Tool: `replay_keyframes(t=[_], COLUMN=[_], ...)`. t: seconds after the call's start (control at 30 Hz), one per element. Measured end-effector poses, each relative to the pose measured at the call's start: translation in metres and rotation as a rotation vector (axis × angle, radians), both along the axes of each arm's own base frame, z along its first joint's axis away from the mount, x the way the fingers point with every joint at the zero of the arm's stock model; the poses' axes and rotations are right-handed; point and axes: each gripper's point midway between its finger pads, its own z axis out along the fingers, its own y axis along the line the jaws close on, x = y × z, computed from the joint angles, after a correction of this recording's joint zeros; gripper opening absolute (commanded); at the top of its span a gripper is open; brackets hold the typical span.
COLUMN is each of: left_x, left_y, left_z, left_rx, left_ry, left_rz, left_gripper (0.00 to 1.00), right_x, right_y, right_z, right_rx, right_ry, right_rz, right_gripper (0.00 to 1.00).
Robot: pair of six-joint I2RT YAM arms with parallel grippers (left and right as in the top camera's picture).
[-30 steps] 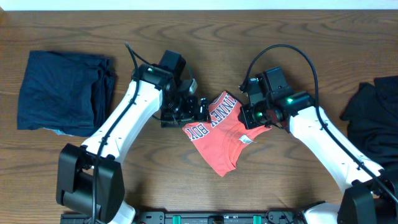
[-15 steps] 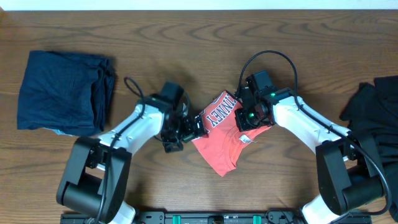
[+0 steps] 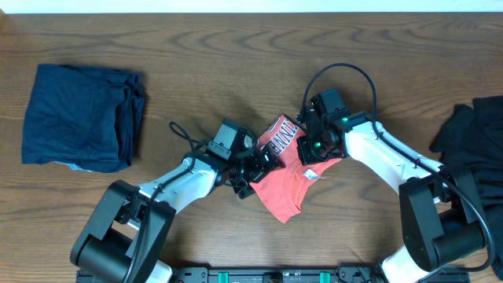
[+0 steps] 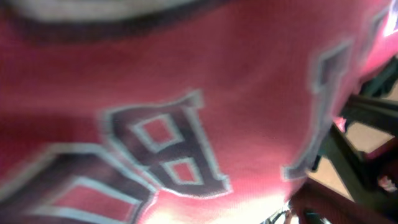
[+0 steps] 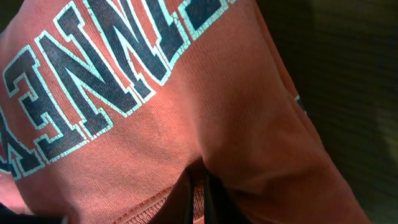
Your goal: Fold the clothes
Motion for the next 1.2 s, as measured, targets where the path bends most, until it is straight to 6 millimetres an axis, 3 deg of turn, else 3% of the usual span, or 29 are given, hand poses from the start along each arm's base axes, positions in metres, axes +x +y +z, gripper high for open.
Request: replay_keyframes(t=[0.17, 0.4, 0.63, 0.77, 0.87, 1.03, 1.13, 1.2], left_x=[0.001, 0.005, 0.043, 0.058, 0.055, 0.029, 0.021, 0.019], left_y=[0.003, 0.004, 0.036, 0.052, 0.051, 0.043, 0.041, 0.039], left_z=[-0.004, -0.003, 0.001, 0.005, 0.009, 0.010, 0.011, 0.010], left_rx=[0.030, 0.027, 0.062, 0.041, -0.004, -0.073, -0.091, -0.093], left_ry=[0.013, -0.026, -0.237, -0.311, -0.320, -0.276, -0.278, -0.289], left_rz=[0.045, 0.019, -0.047, -0.090, -0.133, -0.236, -0.281, -0.298], left_gripper=[0.75, 0.80, 0.80, 0.95, 0.99, 0.98, 0.98, 0.98], right_x=[0.000, -0.004, -0.013, -0.019, -0.023, -0.021, -0.020, -0.019], right_y=[0.000, -0.001, 0.004, 0.014, 0.022, 0.030, 0.024, 0.013], right_z=[0.000, -0.001, 0.001, 0.005, 0.010, 0.022, 0.019, 0.012], right_rx=[0.000, -0.006, 0.031, 0.093, 0.148, 0.198, 0.156, 0.091], right_ry=[0.001, 0.019, 0.052, 0.061, 0.063, 0.022, 0.026, 0.043], right_rz=[0.000, 0.000, 0.032, 0.091, 0.135, 0.177, 0.151, 0.096], right_gripper=[0.06, 0.10, 0.16, 0.26, 0.24, 0.13, 0.04, 0.04])
